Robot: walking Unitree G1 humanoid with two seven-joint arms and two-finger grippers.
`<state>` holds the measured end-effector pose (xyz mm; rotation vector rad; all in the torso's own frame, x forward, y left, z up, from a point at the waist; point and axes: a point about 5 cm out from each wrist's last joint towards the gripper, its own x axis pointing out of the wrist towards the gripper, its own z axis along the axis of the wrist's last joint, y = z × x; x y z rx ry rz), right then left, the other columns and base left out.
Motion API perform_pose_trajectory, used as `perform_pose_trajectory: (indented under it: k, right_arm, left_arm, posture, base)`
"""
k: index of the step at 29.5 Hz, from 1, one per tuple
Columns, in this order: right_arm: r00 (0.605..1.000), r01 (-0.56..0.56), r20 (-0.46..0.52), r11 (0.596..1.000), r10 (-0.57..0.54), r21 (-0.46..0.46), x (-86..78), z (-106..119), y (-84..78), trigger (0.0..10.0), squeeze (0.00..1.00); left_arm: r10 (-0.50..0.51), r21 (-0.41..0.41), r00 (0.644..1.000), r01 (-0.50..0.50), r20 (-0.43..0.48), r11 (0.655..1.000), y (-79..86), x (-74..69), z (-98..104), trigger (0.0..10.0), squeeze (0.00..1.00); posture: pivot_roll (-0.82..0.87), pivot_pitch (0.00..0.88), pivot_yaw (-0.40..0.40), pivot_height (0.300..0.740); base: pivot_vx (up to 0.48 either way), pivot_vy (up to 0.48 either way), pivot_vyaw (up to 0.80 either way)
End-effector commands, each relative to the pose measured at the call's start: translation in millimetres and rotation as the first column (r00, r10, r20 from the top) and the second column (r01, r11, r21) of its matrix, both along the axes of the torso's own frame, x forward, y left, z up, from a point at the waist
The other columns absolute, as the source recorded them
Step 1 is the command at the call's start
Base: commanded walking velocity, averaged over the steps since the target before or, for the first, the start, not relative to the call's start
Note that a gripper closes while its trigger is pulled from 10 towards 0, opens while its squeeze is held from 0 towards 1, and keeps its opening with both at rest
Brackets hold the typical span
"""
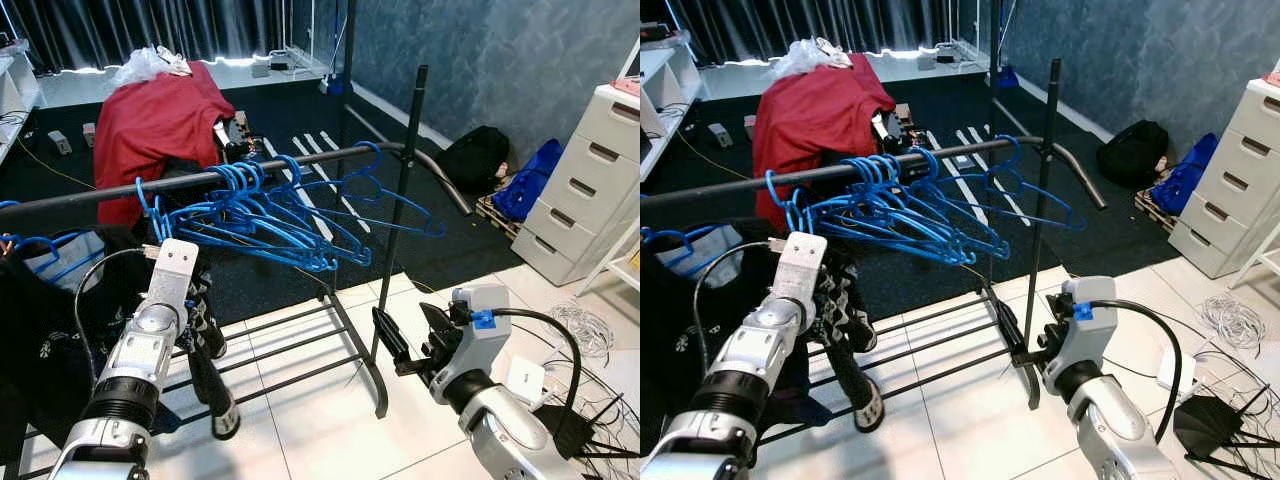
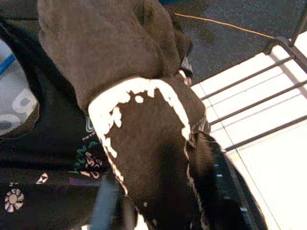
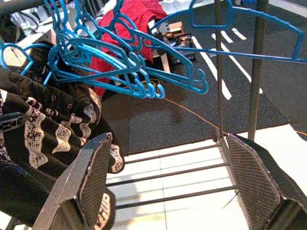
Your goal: Hang hanger
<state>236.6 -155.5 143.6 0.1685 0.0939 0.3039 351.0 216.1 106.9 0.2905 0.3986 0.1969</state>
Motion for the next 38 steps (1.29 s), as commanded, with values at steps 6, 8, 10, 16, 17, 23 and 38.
perform_pose_trajectory:
  k: [6,8,10,16,17,23,38]
  right_arm:
    - [1.0,-0.003,-0.017,1.0,0.003,-0.011,0.0,-2,-0.2,10.0,0.0]
    - [1.0,-0.003,-0.016,1.0,0.003,-0.011,0.2,-1,0.1,10.0,0.0]
    - [1.0,-0.003,-0.016,1.0,0.002,-0.01,0.1,-1,0.2,10.0,0.0]
    - [1.0,-0.003,-0.018,1.0,0.003,-0.005,-0.1,-1,0.4,10.0,0.0]
    - [1.0,-0.003,-0.018,1.0,0.003,-0.005,-0.1,-1,0.4,10.0,0.0]
    - [1.0,-0.014,-0.023,1.0,0.014,0.002,-0.3,-2,1.4,10.0,0.0]
    - [0.997,-0.067,-0.042,0.998,0.067,0.004,2.6,-4,2.2,10.0,0.0]
  left_arm:
    - [0.052,-0.003,0.997,-0.052,0.053,0.999,7.2,2.8,5,0.0,0.0]
    - [0.101,-0.019,0.987,-0.1,0.127,0.995,14.0,1.6,15,0.0,0.0]
    - [0.133,-0.041,0.976,-0.128,0.172,0.991,17.8,-1.2,22,0.0,0.0]
    - [0.219,-0.082,0.937,-0.204,0.273,0.975,29.0,-20.9,37,0.0,0.0]
    - [0.219,-0.082,0.937,-0.204,0.273,0.975,29.0,-20.9,37,0.0,0.0]
    - [0.325,-0.162,0.857,-0.283,0.399,0.945,43.6,-60.2,53,0.0,0.0]
    - [0.14,-0.094,0.923,-0.113,0.358,0.989,18.6,-129.2,33,0.0,0.0]
  posture:
    - [-0.11,0.0,-0.002,0.74]
    - [-0.11,0.001,-0.001,0.74]
    - [-0.11,0.001,-0.001,0.74]
    - [-0.1,0.013,0.001,0.74]
    - [-0.1,0.013,0.001,0.74]
    - [-0.07,0.017,-0.006,0.74]
    - [-0.03,0.02,-0.015,0.74]
  base:
    - [0.0,0.0,0.0]
    - [0.0,0.0,0.0]
    - [0.0,0.0,0.0]
    - [0.0,0.0,0.0]
    - [0.0,0.0,0.0]
    - [0.0,0.0,0.0]
    - [0.0,0.0,0.0]
